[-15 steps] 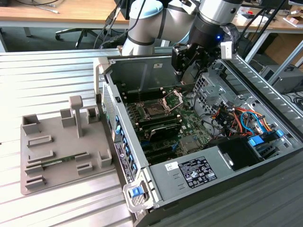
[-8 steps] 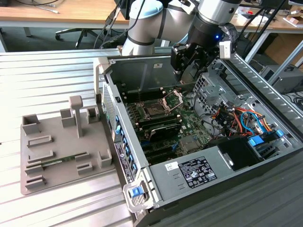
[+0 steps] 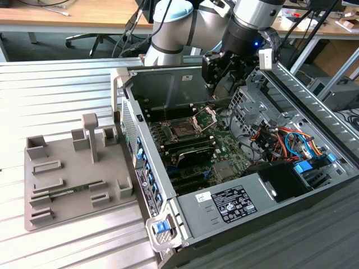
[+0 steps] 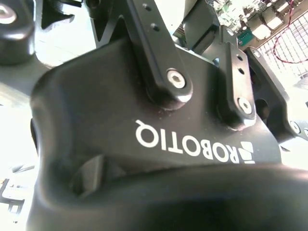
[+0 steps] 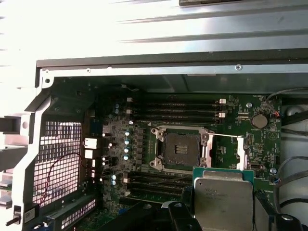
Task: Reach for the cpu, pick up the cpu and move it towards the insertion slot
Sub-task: 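Pick up the cpu and move it towards the insertion slot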
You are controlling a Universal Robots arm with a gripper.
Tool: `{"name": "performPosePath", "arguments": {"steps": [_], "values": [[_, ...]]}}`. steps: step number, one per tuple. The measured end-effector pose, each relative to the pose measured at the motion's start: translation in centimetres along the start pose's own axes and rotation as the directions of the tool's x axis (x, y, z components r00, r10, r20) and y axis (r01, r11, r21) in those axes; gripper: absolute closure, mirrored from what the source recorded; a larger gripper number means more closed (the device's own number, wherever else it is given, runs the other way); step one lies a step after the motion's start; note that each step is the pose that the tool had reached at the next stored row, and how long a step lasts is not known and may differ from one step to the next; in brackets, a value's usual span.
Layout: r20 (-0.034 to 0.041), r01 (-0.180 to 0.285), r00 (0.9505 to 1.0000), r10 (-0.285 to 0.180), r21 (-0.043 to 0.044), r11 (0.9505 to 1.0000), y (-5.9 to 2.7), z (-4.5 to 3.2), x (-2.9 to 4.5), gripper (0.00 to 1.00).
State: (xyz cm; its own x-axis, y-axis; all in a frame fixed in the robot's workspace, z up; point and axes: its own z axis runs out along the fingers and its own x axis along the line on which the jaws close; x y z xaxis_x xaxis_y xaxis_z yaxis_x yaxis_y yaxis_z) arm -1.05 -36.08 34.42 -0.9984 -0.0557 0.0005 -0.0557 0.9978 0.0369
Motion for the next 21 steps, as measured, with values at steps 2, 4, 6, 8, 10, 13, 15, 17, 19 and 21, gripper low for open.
{"name": "performPosePath", "arguments": {"steps": [2, 4, 6, 8, 10, 13, 15, 17, 19, 21], "values": [[0.0, 0.0, 1.0, 0.0, 0.0001, 1.0, 0.06, 0.08, 0.0, 0.45], [0.0, 0.0, 1.0, 0.0, 0.0, 1.0, 0.09, 0.13, -0.01, 0.45], [0.0, 0.0, 1.0, 0.0, 0.0, 1.0, 0.12, 0.16, -0.01, 0.45], [0.0, 0.0, 1.0, 0.0, 0.0, 1.0, 0.15, 0.2, -0.01, 0.45], [0.0, 0.0, 1.0, 0.0, 0.0, 1.0, 0.18, 0.26, -0.01, 0.45], [0.0, 0.0, 1.0, 0.0, 0.0, 1.0, 0.23, 0.33, -0.01, 0.45], [0.0, 0.0, 1.0, 0.0, 0.0, 1.0, 0.26, 0.38, -0.02, 0.45], [0.0, 0.0, 1.0, 0.0, 0.0, 1.0, 0.27, 0.42, -0.02, 0.45], [0.0001, 0.0, 1.0, 0.0, -0.0001, 1.0, 0.29, 0.47, -0.02, 0.45], [-0.0001, 0.0, 1.0, 0.0, 0.0001, 1.0, 0.31, 0.53, -0.02, 0.45]]}}
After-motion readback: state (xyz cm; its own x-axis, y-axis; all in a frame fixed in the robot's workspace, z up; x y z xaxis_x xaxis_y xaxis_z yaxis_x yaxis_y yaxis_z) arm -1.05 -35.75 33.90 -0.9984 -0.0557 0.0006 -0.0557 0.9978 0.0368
